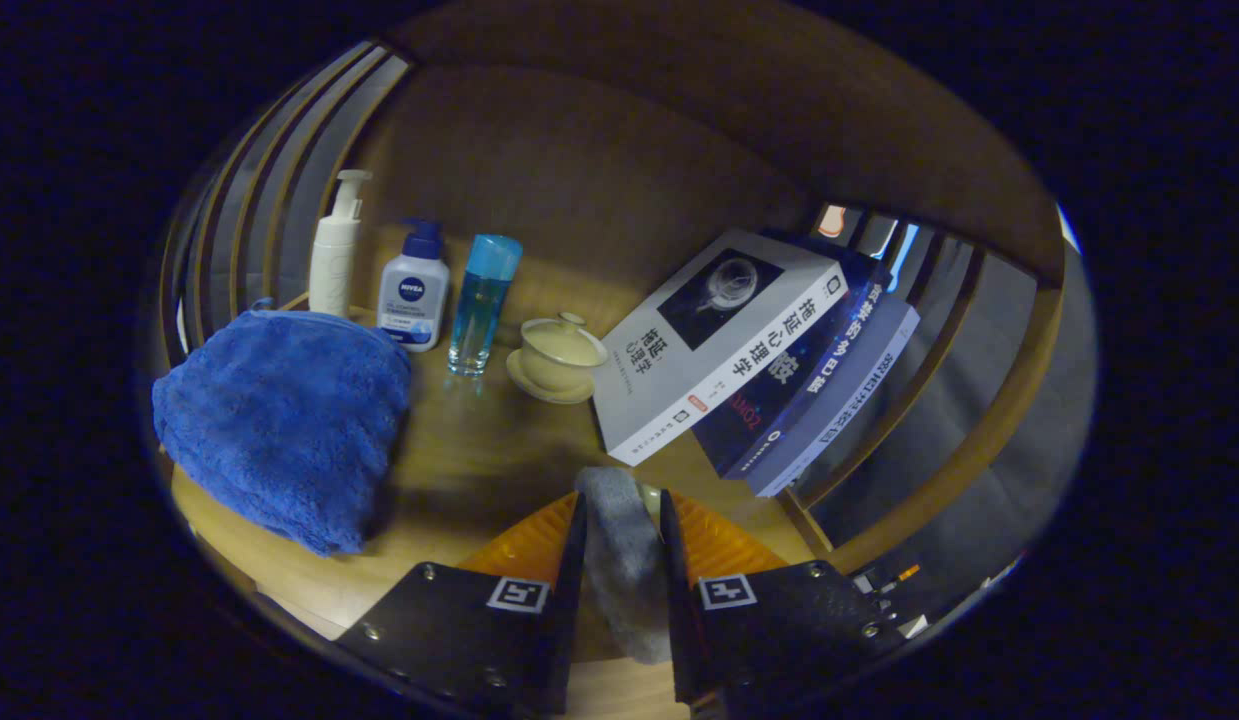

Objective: Pull open the drawer, take out the items inside it, and place them on the countertop above the cabinet.

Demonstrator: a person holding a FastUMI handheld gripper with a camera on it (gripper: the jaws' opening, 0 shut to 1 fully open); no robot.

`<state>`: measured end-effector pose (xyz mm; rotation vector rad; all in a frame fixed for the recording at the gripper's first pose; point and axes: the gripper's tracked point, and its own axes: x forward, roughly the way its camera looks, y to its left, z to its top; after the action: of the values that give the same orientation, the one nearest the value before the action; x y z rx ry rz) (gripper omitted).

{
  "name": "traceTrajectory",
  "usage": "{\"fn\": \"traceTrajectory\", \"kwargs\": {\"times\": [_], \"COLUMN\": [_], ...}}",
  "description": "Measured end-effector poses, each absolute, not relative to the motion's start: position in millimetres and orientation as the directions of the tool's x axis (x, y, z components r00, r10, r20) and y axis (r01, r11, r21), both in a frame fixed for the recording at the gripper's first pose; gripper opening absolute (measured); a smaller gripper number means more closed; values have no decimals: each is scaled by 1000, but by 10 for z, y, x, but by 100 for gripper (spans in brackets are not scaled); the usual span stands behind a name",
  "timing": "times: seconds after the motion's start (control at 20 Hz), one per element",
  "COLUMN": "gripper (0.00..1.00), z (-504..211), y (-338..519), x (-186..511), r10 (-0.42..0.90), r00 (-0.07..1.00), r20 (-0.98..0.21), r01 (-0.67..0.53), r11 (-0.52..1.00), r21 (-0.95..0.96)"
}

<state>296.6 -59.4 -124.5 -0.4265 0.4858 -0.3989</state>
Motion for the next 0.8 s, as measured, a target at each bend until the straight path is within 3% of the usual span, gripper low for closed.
{"fn": "traceTrajectory", "kwargs": {"times": [0.15, 0.25, 0.45, 0.8], "gripper": [43, 53, 48, 48], "z": [-1278, -1300, -1440, -1249], "y": [-479, -392, -205, -26], "x": [2961, 2955, 2946, 2800], "r10": [-449, -434, -379, -296], "r00": [820, 825, 825, 873], "r20": [-355, -363, -419, -386], "r01": [262, 254, 228, 188], "r11": [846, 857, 902, 937], "r21": [-465, -448, -367, -294]}}
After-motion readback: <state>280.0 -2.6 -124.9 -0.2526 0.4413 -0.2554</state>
